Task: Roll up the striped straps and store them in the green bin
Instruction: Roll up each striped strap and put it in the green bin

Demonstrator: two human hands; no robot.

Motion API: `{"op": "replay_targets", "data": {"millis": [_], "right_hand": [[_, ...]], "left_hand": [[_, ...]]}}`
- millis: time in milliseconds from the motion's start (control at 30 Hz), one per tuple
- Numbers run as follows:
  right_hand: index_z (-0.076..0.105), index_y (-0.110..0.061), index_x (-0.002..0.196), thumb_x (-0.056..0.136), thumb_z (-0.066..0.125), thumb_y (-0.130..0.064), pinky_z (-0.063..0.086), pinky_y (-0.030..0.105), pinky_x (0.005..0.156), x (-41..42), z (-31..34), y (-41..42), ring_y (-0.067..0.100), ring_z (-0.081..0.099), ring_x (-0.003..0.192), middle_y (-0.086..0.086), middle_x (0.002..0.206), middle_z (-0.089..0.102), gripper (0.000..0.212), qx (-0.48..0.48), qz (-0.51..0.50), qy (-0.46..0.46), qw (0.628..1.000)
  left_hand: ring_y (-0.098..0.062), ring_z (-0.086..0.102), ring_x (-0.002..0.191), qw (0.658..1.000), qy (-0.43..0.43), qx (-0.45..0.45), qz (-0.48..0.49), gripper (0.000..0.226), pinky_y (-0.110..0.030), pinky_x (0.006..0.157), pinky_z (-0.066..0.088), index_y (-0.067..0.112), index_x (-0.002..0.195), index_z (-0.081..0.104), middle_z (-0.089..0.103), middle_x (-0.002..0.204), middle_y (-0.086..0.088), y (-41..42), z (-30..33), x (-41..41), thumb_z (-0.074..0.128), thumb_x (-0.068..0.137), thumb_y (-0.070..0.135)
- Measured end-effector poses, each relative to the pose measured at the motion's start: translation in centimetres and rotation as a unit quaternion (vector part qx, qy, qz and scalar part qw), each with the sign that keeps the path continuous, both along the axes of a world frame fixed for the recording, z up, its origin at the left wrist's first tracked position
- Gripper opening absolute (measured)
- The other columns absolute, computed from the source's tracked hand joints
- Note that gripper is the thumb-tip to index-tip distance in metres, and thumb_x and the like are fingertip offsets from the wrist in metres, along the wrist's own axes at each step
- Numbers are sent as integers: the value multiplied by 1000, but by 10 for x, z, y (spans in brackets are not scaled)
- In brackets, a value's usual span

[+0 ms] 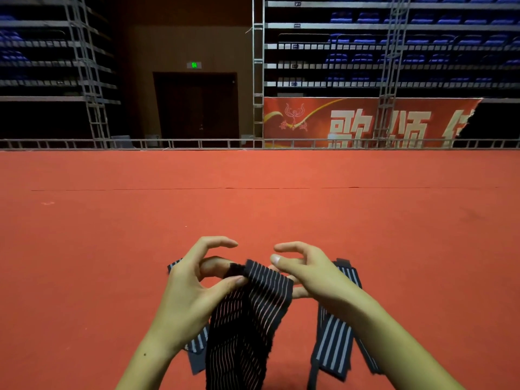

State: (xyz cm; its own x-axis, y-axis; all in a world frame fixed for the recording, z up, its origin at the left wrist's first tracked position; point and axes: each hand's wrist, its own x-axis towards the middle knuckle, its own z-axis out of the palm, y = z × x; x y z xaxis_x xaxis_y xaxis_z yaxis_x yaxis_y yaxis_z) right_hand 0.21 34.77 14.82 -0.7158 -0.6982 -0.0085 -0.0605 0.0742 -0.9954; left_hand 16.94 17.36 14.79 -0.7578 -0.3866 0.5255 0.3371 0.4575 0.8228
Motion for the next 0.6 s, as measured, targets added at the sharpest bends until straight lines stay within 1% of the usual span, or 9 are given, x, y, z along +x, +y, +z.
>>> {"op": "replay_targets", "data": {"millis": [67, 133, 200, 300, 367, 433, 500, 567, 600], "right_hand": [[58, -22, 139, 104, 66, -45, 67, 47, 87, 1, -3, -1, 26, 79, 104, 14, 116, 79, 43, 52, 16, 54, 997], [58, -25, 137, 105, 56, -57, 64, 54, 92, 1, -5, 0, 25, 80, 96, 10, 113, 80, 46, 82, 27, 54, 995], [56, -25, 137, 105, 44, -68, 64, 54, 93, 1, -5, 2, 27, 81, 89, 11, 106, 82, 55, 112, 36, 26, 993], [48, -27, 142, 103, 34, -75, 59, 56, 98, 4, -6, 3, 34, 81, 96, 13, 95, 82, 63, 143, 51, 13, 988], [49, -28, 143, 104, 38, -72, 58, 55, 102, 5, -5, 2, 30, 81, 92, 14, 94, 82, 60, 117, 57, 12, 991], [49, -28, 147, 105, 49, -64, 58, 54, 101, 6, -5, 1, 21, 76, 81, 9, 88, 80, 55, 68, 56, 3, 996], [38, -30, 159, 104, 61, -53, 62, 47, 94, 6, -3, 0, 18, 71, 78, 4, 84, 77, 64, 25, 49, 0, 998], [28, -34, 165, 103, 68, -40, 63, 41, 86, 4, -4, -2, 16, 72, 80, 4, 88, 79, 73, -4, 43, 18, 999], [26, -35, 166, 103, 70, -34, 63, 38, 83, 2, -4, -3, 16, 73, 81, 6, 92, 80, 76, -21, 40, 25, 999]], "left_hand": [[-25, 80, 95, 1000, 4, 1, -1, 52, -42, 90, 60, 34, 124, 65, 83, 94, -6, -1, 0, 0, 85, 87, 5], [-24, 80, 95, 1000, 11, 0, 0, 51, -45, 90, 60, 34, 124, 66, 83, 94, -6, 0, 1, 0, 86, 86, 8], [-21, 80, 93, 1000, 22, -4, 11, 51, -41, 89, 61, 36, 123, 66, 83, 93, -5, -1, 1, 0, 86, 85, 9], [-17, 80, 93, 999, 32, -9, 29, 52, -34, 90, 62, 41, 123, 67, 83, 92, -1, -3, 2, 2, 86, 83, 13], [-18, 80, 95, 999, 34, -12, 32, 53, -35, 91, 61, 42, 124, 66, 83, 92, 0, -4, 1, 2, 86, 81, 18], [-20, 80, 96, 999, 34, -13, 31, 53, -37, 93, 61, 42, 126, 66, 83, 92, 1, -4, 0, 2, 85, 81, 21], [-19, 80, 97, 999, 33, -14, 30, 55, -40, 95, 61, 42, 126, 66, 83, 93, 0, -3, -1, 1, 86, 82, 17], [-20, 80, 97, 999, 30, -13, 31, 57, -44, 95, 59, 41, 127, 65, 83, 93, 0, -4, -3, 2, 87, 83, 12], [-20, 80, 96, 999, 28, -14, 32, 58, -46, 95, 59, 41, 128, 65, 83, 93, -1, -5, -3, 2, 87, 84, 11]]}}
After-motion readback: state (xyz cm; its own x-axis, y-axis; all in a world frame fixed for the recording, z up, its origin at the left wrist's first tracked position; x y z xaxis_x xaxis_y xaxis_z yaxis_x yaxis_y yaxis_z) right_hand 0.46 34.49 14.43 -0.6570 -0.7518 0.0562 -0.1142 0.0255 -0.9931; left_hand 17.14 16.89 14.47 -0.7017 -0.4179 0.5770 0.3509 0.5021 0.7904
